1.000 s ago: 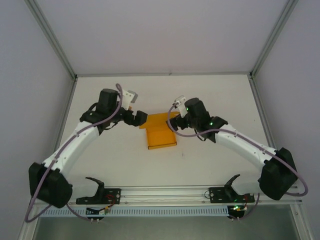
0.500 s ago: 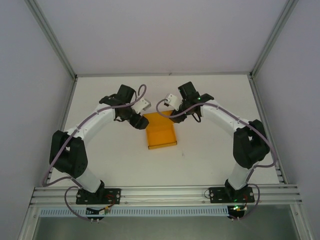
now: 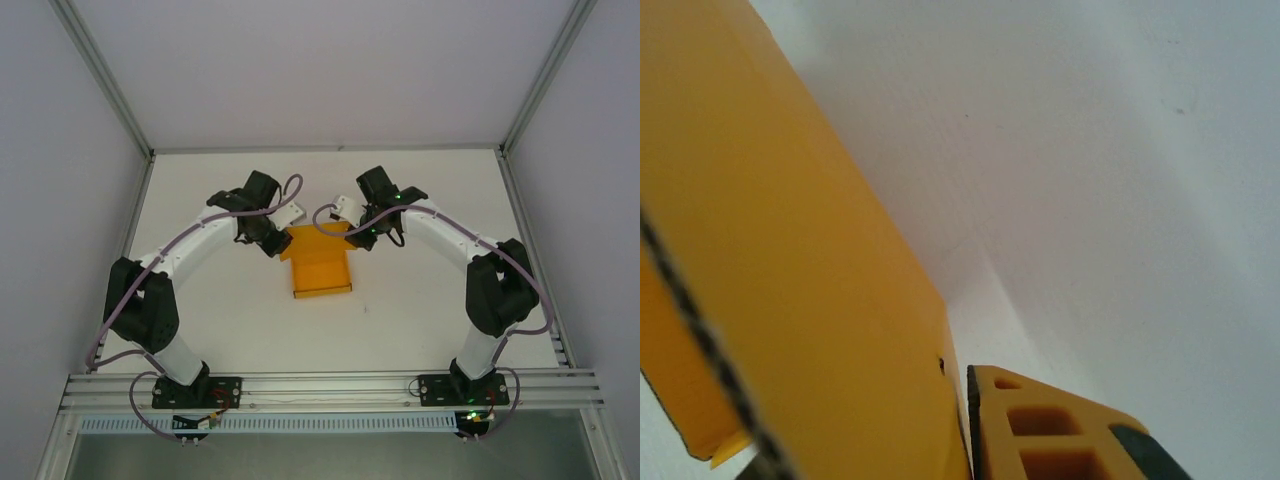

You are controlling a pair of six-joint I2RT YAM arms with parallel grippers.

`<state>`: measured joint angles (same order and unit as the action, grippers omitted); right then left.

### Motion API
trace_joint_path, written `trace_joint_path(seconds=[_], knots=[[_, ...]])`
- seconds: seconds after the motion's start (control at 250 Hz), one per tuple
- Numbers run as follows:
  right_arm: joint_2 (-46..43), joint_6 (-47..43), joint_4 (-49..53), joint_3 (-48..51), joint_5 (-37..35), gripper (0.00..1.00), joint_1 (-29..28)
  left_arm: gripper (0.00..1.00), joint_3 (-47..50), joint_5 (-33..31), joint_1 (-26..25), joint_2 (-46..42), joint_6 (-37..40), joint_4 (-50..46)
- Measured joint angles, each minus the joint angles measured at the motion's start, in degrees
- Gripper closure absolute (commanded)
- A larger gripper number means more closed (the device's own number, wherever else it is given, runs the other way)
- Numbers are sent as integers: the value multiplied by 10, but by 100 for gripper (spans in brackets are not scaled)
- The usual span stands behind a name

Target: Assemble paper box

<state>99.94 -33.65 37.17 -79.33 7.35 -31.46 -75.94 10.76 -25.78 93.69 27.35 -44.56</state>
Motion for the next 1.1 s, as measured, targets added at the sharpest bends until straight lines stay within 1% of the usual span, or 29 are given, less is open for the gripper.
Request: trace_joint_path(seconds=[0.08,0.12,0.16,0.22,0.319,0.599,0.759,0.926,1.102], knots=[[0,17,-1,1,2,93,0,100,0,-15,-4,0,-15,9],[0,31,-7,2,2,97,0,100,0,-23,-5,0,-25,17],[0,49,-14,3,0,97,0,100,0,-30,-6,0,-40,27],[0,89,-25,3,-5,100,0,100,0,-41,-7,0,-67,42],[-3,165,-52,7,-23,100,-4,100,0,-59,-10,0,-122,67],[-14,418,-122,24,-139,100,-42,100,5,-99,-27,1,-303,132],[-14,526,-146,28,-188,99,-45,100,16,-120,-45,14,-386,184],[-4,583,-152,28,-223,99,-51,100,15,-138,-53,38,-447,221],[13,600,-153,28,-235,100,-55,100,15,-151,-53,63,-490,248]])
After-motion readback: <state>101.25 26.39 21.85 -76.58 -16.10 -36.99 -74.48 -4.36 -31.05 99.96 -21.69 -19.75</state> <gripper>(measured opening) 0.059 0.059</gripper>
